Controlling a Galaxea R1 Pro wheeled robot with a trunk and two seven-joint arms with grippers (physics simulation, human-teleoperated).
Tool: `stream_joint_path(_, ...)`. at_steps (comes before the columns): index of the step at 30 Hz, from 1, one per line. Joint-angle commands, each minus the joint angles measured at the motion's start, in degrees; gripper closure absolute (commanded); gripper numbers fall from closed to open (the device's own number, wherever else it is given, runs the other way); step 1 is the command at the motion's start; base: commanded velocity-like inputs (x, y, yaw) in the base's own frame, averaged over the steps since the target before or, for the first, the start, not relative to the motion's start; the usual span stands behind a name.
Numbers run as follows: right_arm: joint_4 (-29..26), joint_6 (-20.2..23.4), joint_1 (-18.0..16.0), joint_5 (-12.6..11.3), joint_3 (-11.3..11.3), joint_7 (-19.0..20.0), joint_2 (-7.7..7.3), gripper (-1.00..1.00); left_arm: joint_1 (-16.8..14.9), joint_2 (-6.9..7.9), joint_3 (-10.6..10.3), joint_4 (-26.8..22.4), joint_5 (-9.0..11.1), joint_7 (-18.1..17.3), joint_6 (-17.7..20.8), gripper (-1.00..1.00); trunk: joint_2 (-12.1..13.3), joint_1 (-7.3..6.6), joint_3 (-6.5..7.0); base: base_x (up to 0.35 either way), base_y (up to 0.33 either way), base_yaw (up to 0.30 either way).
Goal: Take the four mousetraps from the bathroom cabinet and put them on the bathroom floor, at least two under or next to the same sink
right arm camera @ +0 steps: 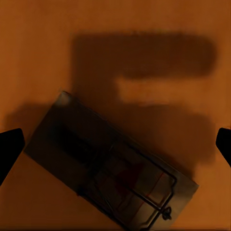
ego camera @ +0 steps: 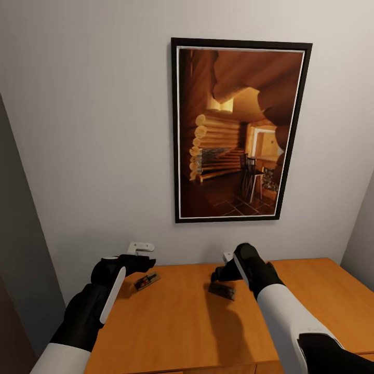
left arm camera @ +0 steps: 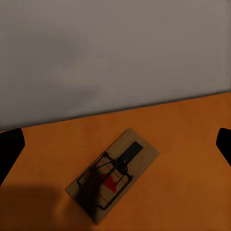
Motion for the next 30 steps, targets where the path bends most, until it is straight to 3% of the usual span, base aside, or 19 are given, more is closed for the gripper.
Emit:
stream_joint_path(1,0.28,0.18,-0.04,0.6,-0.25,0.46,0.07,-1.0,-0.04,0.01,0.03,-0.05,0.24,0.03,0.27,-1.0,-0.06,0.01,-0.09,0.0,0.0,0.0)
stream_joint_path(30,1.78,0.18,-0.04,0.64,-0.07,1.92,-0.52,-1.0,-0.05,0.08,0.19,-0.05,0.18,0.03,0.19,-1.0,-0.06,0.01,-0.09,0.0,0.0,0.0)
